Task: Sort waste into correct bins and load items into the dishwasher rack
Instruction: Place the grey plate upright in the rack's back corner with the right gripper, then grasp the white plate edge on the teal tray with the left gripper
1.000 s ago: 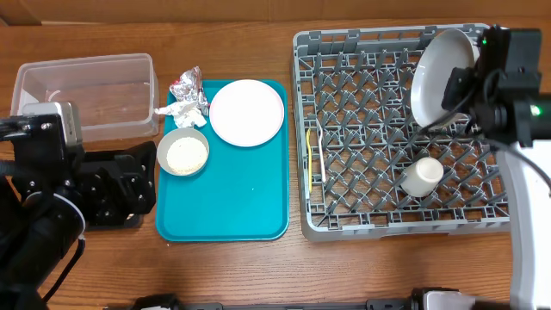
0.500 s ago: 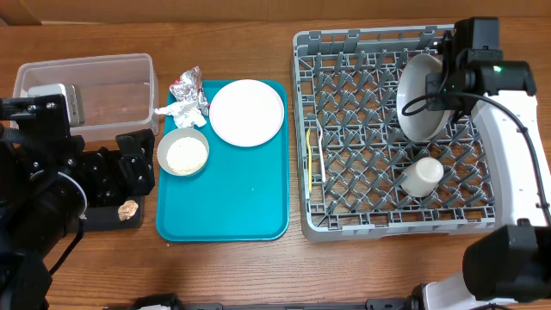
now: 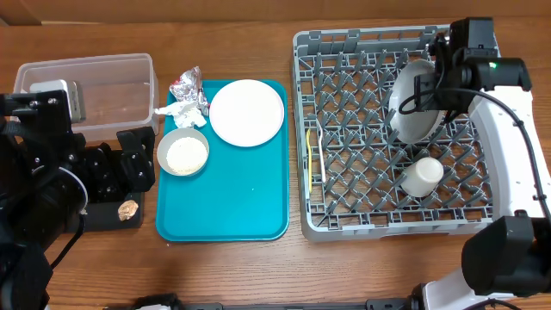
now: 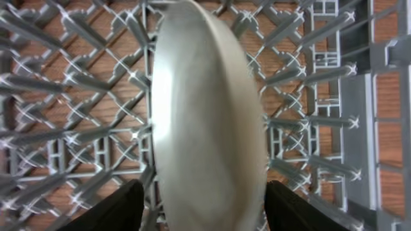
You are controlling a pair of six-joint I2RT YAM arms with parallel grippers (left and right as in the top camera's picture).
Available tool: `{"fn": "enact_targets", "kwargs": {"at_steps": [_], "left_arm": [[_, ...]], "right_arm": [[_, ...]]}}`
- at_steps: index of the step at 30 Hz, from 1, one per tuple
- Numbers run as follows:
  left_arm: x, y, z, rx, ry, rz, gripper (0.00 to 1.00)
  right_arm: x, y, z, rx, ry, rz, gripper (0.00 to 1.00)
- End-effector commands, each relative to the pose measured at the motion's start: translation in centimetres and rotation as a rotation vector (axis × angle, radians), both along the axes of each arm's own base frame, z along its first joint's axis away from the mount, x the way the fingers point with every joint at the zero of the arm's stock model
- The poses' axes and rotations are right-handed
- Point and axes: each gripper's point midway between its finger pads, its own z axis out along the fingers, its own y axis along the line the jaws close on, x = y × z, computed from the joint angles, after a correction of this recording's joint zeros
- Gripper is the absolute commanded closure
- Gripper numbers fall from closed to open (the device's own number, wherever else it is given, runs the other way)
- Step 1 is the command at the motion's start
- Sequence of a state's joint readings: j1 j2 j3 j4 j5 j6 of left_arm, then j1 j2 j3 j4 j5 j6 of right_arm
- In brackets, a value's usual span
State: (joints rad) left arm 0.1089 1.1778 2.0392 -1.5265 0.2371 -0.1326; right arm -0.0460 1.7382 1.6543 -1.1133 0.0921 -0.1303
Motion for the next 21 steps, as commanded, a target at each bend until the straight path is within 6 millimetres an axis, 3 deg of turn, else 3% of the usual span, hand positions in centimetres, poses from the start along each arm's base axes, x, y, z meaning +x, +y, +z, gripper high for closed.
{"fn": "enact_targets", "kwargs": {"at_steps": [1,4,5,10,13,17,21], "left_arm": [[0.1,0.3,0.2,-0.003,-0.006,0.021,0.0],[0.1,0.3,0.2,-0.003,-0.006,0.021,0.0],[0.1,0.3,0.2,-0.003,-0.006,0.021,0.0],[0.1,0.3,0.2,-0.003,-0.006,0.021,0.0],[0.1,0.3,0.2,-0.003,-0.006,0.021,0.0],[0.1,0.3,0.2,-0.003,-0.006,0.021,0.0],[0.1,0.2,0.2,-0.012,-0.006,0.02,0.0]], "right_arm": [[-0.3,3.0,8.7,0.179,-0.216,0.023,0.31],[-2.7,9.6,13.4,0.422,-0.294,0.228,0.3],[-3.3,11.0,13.9,0.454,-0.294,0.269,0.31],[-6.3,17.0,13.0,0.496,-0.193,0.421,0.32],[-7.1,18.8,12.8,0.513,-0.164,0.44,0.32],[-6.4,19.4,13.5,0.581,-0.178,0.36,0.25],[-6.8,19.5,13.4,0.592,-0.159,0.357,0.25]]}}
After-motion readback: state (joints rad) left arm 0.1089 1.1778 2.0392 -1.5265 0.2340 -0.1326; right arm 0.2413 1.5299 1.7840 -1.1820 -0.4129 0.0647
